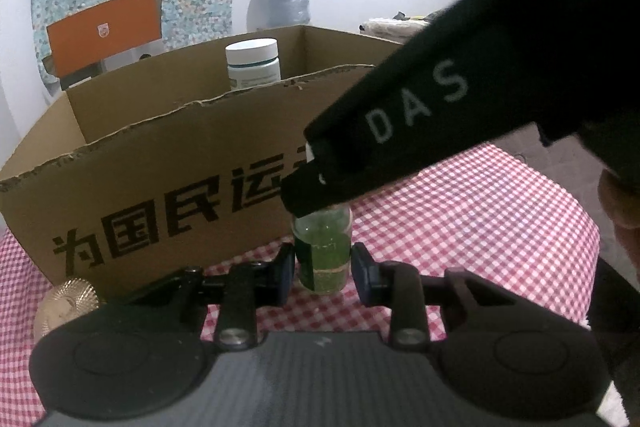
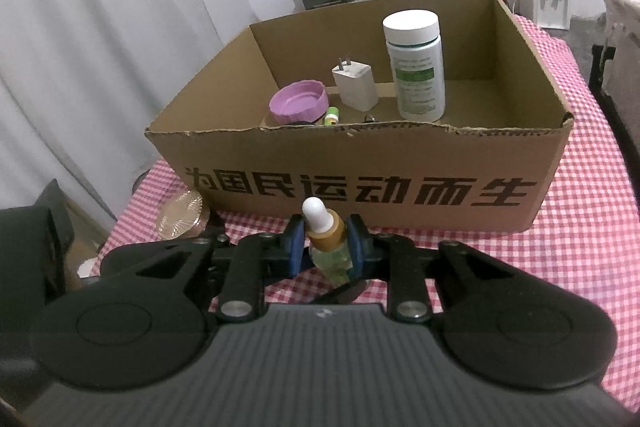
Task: Organize rigid objects
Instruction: 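Lower the right gripper onto the green dropper bottle and close on it, then carry the green dropper bottle with the right gripper into the box and release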
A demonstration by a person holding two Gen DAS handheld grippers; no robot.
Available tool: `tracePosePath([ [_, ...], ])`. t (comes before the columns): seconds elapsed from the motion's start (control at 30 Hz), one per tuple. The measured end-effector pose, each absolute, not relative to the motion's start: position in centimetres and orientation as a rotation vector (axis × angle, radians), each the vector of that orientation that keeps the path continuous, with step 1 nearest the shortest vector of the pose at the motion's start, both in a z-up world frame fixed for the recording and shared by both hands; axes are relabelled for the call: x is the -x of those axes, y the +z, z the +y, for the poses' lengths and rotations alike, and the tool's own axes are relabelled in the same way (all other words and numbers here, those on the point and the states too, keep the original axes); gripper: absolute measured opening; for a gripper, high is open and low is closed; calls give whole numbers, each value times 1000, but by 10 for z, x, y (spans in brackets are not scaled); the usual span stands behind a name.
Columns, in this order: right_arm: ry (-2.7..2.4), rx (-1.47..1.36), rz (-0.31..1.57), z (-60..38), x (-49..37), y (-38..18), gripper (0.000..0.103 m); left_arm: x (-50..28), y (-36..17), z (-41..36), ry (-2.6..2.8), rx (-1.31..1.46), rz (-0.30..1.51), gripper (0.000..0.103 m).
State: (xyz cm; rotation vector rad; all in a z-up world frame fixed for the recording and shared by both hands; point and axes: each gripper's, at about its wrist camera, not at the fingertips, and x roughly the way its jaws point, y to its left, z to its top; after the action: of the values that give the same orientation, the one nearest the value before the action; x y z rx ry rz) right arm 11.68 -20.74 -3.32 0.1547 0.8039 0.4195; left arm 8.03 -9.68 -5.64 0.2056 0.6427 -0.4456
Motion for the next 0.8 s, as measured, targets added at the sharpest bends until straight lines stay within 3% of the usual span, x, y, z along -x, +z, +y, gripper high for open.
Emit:
tracePosePath([
  [0.27,416,-174,808,-214,-117,-32,22,-82,-64,-96,-446,-220,643,39],
  [0.8,427,-169,811,-212,-119,-36,27,-91,-73,-107,-454,-270,638,35],
])
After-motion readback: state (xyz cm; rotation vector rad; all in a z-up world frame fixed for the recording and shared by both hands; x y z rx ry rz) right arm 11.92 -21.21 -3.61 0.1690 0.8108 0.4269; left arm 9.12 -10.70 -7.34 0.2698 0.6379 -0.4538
